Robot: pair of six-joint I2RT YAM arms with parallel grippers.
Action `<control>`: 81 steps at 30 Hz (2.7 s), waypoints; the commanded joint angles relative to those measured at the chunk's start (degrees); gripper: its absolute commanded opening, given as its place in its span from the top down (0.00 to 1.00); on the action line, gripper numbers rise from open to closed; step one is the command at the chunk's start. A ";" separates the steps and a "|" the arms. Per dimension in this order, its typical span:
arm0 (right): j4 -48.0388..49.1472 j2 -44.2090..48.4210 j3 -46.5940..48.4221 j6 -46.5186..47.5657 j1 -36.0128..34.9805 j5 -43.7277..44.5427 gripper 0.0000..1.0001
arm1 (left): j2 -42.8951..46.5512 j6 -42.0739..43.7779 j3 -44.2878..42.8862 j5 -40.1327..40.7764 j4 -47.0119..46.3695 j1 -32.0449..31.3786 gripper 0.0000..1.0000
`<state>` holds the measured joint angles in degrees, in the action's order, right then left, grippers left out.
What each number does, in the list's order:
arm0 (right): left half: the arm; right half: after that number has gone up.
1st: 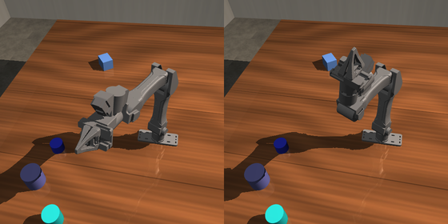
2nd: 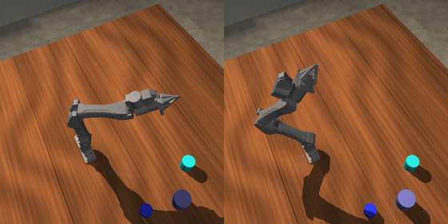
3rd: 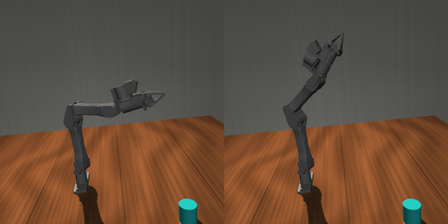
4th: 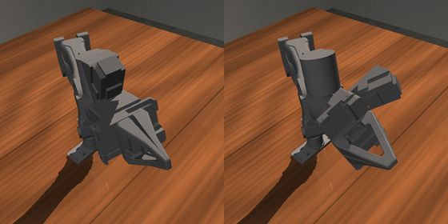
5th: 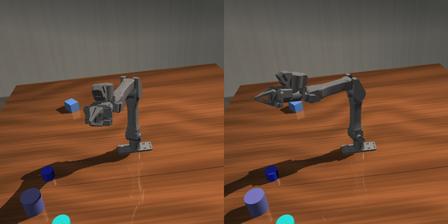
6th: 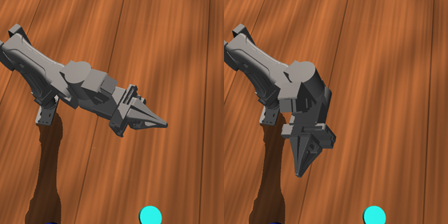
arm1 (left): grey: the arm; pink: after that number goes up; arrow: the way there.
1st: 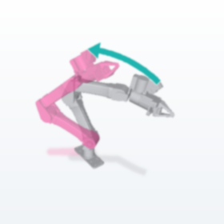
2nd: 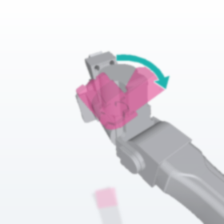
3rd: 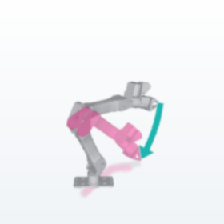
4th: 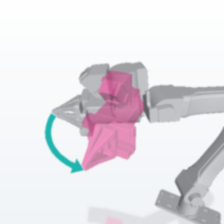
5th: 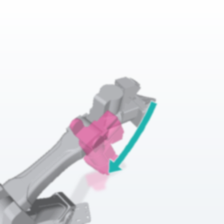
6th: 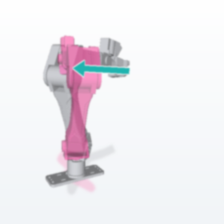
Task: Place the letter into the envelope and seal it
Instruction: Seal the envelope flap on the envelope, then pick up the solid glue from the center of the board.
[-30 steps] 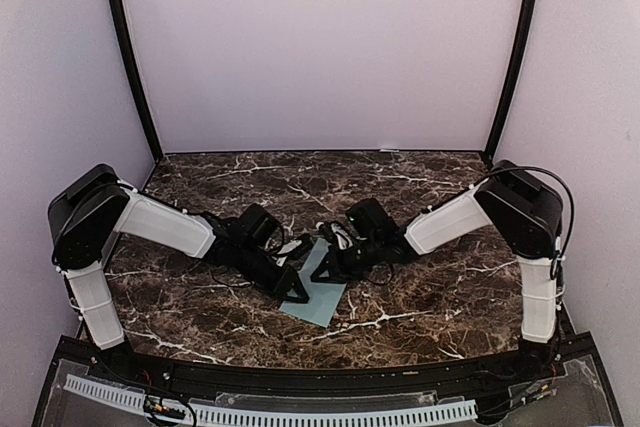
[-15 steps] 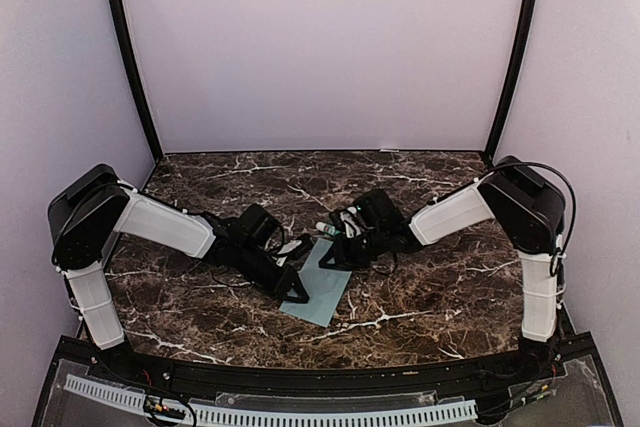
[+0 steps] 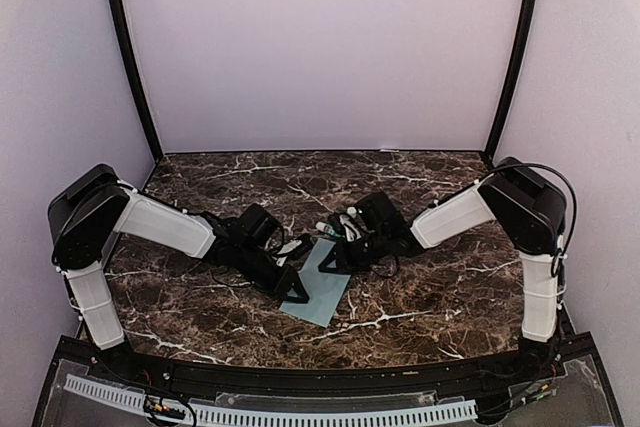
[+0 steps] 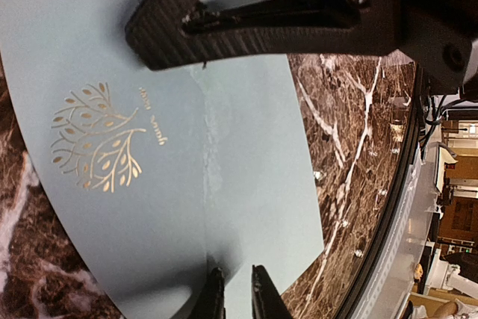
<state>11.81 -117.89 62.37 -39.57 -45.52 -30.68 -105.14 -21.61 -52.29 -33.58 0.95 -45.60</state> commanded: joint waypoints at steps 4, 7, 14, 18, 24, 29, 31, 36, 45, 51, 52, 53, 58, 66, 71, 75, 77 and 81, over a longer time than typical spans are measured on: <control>-2.69 0.62 -1.74 -0.08 -4.00 -3.09 1.00 | 0.55 0.78 0.66 3.19 3.00 -0.01 0.87; -1.71 -0.20 -1.48 -0.97 -5.06 -4.03 1.00 | 0.57 0.85 0.58 3.04 3.05 -0.01 0.87; -3.59 -0.76 0.01 -0.17 -6.12 -3.48 1.00 | 0.64 0.95 0.65 3.23 3.26 -0.01 0.87; -4.68 -0.50 0.07 0.36 -4.28 -1.64 1.00 | 0.82 0.95 0.72 3.26 3.24 -0.01 0.87; -6.73 -1.12 0.71 2.17 -0.99 1.76 1.00 | 0.90 0.95 0.86 3.40 3.18 -0.01 0.87; -8.30 -2.53 2.23 3.84 1.28 3.65 1.00 | 0.91 0.94 0.79 3.39 3.13 -0.01 0.87; -8.91 -2.74 3.00 4.39 1.64 3.94 1.00 | 0.93 0.95 0.79 3.45 3.23 -0.01 0.87; -8.74 -2.16 2.84 4.93 1.67 2.93 1.00 | 0.93 0.89 0.72 3.46 3.05 -0.01 0.87; -7.57 7.89 2.23 8.68 1.69 -1.40 1.00 | 4.61 1.21 -3.17 3.94 3.80 -0.01 0.79; -14.27 17.40 3.96 13.16 3.08 2.15 0.71 | 13.19 2.51 -8.88 6.58 6.57 0.06 0.48; -15.41 18.43 4.01 13.78 3.59 3.18 0.66 | 15.64 2.83 -9.28 8.09 7.17 0.16 0.46; -16.38 19.42 3.91 14.35 4.21 4.23 0.62 | 17.95 3.55 -9.43 8.88 7.64 0.29 0.43; -19.13 21.47 3.90 17.38 6.21 10.07 0.44 | 22.78 5.19 -10.20 10.29 11.33 5.80 0.38; -25.21 16.24 9.56 25.57 6.33 18.68 0.38 | 26.57 7.27 -9.58 12.76 10.89 19.67 0.34; -27.56 10.68 14.38 29.29 6.36 19.25 0.38 | 29.97 7.78 -5.96 16.30 5.67 25.30 0.30; -29.04 6.65 18.40 31.40 6.32 18.18 0.40 | 31.06 8.13 -4.01 17.18 4.12 27.64 0.30; -29.29 5.14 19.62 32.39 6.34 18.05 0.40 | 31.16 7.88 -3.02 16.56 3.51 27.90 0.30; -30.83 2.32 21.85 34.53 6.32 17.68 0.42 | 30.82 7.23 -2.27 15.35 3.15 27.94 0.30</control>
<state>-17.28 -113.49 81.17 -8.43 -39.20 -12.99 -75.07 -14.57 -55.88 -17.39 5.78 -17.87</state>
